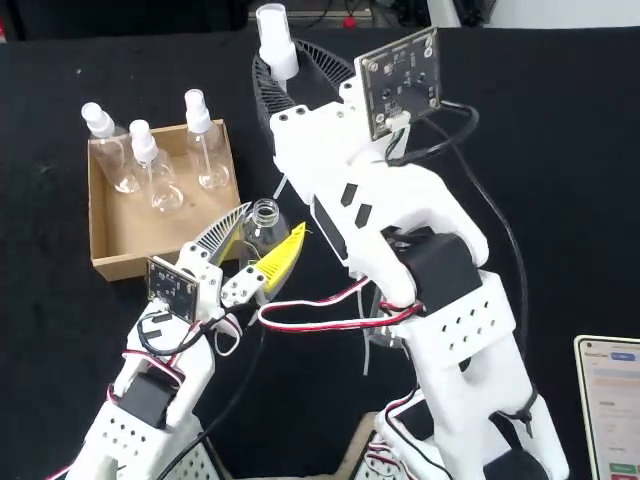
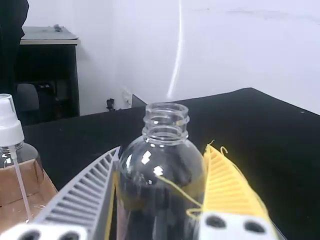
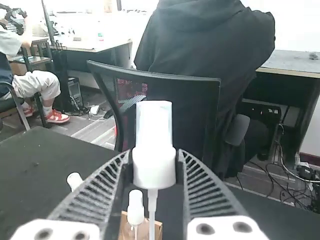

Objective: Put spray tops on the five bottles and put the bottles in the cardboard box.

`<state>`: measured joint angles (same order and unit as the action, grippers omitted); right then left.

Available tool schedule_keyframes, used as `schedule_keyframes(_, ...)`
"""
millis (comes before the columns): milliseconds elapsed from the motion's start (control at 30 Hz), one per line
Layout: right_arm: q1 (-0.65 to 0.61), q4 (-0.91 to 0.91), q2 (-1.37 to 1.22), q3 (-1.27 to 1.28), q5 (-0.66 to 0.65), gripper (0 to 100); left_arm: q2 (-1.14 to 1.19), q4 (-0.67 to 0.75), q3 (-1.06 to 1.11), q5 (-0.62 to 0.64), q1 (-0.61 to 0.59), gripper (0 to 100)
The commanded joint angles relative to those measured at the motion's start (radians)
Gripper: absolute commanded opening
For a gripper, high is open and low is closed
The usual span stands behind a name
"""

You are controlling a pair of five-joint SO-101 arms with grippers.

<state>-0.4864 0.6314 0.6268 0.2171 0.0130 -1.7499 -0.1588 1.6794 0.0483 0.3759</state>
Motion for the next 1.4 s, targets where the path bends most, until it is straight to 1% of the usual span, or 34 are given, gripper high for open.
schedule_keyframes(0, -0.034, -0.04, 0.031, -0.01, -0.005, 7.4, -0.015, 0.015, 0.022, 0.002, 0.013, 16)
schedule_keyframes(167, -0.077, -0.034, 0.031, -0.01, -0.009, 7.4, -0.015, 0.015, 0.022, 0.002, 0.013, 16)
schedule_keyframes(367, -0.074, -0.034, 0.033, -0.012, -0.009, 7.4, -0.015, 0.015, 0.022, 0.002, 0.008, 16)
schedule_keyframes(500, -0.077, -0.032, 0.079, -0.004, -0.009, 7.4, -0.015, 0.014, 0.022, 0.002, 0.008, 16)
schedule_keyframes(700, -0.074, 0.049, 0.131, -0.002, -0.011, 7.4, -0.014, 0.014, 0.022, 0.002, 0.008, 16)
schedule_keyframes(833, -0.074, 0.046, 0.131, -0.004, -0.011, 7.4, -0.014, 0.014, 0.022, 0.002, 0.01, 16)
schedule_keyframes(1033, -0.074, -0.031, 0.104, 0.022, -0.011, 7.4, -0.014, 0.014, 0.022, 0.002, 0.008, 16)
schedule_keyframes(1367, -0.072, -0.032, 0.073, 0.067, -0.012, 7.4, -0.014, 0.014, 0.022, 0.002, 0.008, 16)
